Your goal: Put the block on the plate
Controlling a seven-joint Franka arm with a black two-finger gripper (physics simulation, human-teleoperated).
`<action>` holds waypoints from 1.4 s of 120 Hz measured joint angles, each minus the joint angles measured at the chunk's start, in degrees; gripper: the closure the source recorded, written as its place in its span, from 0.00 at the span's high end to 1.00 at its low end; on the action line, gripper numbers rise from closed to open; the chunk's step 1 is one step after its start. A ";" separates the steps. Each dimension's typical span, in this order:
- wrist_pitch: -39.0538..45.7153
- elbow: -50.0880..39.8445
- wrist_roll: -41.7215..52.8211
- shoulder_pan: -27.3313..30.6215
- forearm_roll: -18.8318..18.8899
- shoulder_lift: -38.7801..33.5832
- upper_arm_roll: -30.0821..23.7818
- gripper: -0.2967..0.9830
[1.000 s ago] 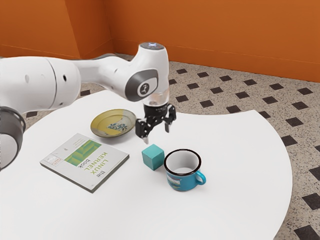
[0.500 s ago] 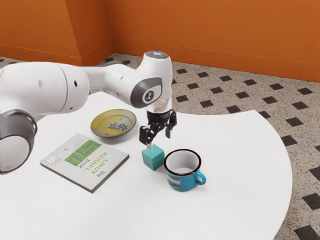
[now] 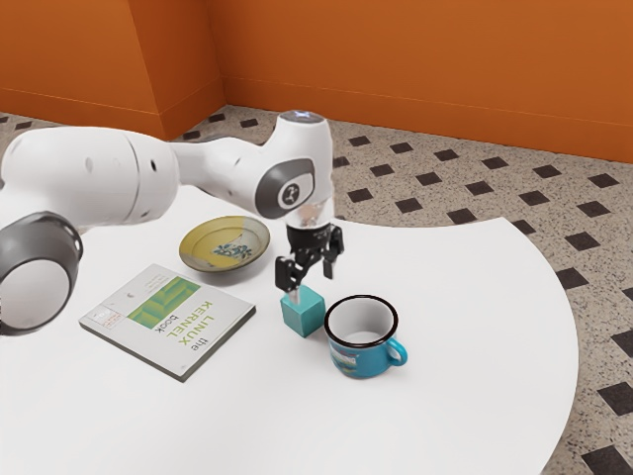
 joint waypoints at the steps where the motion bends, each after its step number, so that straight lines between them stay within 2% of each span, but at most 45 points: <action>1: 0.01 0.17 0.05 0.63 0.04 0.14 -0.59 0.77; 15: 0.10 2.12 0.83 8.96 2.17 1.63 -8.32 0.77; 41: 0.13 2.47 2.46 12.72 3.57 3.28 -9.87 0.77; 132: 0.26 6.48 6.06 14.79 2.87 11.87 -12.18 0.76; 168: 1.41 6.48 6.83 14.80 2.45 12.05 -12.18 0.61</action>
